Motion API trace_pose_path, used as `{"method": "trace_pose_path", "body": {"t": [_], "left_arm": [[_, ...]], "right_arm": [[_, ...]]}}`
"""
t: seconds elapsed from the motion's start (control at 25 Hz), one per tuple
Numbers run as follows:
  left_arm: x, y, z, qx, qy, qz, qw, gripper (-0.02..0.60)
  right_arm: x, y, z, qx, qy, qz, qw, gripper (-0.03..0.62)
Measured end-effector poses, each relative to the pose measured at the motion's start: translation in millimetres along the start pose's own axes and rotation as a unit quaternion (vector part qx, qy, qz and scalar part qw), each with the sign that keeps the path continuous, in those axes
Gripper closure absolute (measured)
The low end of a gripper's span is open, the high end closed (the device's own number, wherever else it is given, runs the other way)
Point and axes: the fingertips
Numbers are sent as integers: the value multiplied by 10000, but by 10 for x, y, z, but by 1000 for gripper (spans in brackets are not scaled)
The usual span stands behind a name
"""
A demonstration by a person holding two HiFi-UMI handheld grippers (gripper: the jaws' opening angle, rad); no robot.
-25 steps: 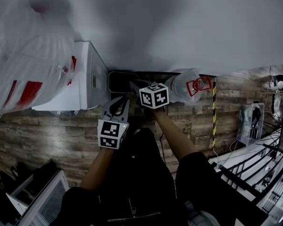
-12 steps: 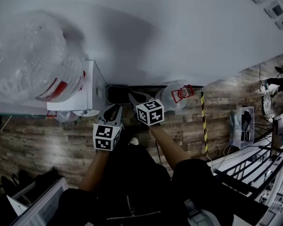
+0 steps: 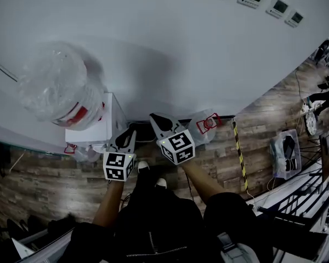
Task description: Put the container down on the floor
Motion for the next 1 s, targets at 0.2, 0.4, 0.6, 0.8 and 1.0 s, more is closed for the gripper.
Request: {"method": "trace_pose_path", "body": {"t": [0.2, 0.4, 0.6, 0.8, 1.0], "left_arm": [[-194, 42, 212, 295, -291, 36, 9991, 532], [-371, 90, 366, 543, -498, 106, 9972, 532], [-492, 29, 406, 746, -617, 58, 9953, 532], [-548, -51, 438, 757, -653, -78, 9950, 532], [-544, -63, 529, 793, -761, -132, 9939, 532]], "right_arm": [[-374, 305, 377, -351, -636, 89, 9973, 583], [-653, 337, 582, -309, -907, 83, 9954, 585], [-936, 275, 559, -409, -948, -46, 9946, 585], [-1044, 151, 519, -463, -946, -205, 9942, 585], [-1045, 131, 501, -464, -914, -253, 9944, 585]]}}
Point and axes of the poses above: the fingertips, and each gripper's own axes: x forward along the fingers, y to its left, z out of its top, and after that the axes turned 11 degrees about x, right-handed
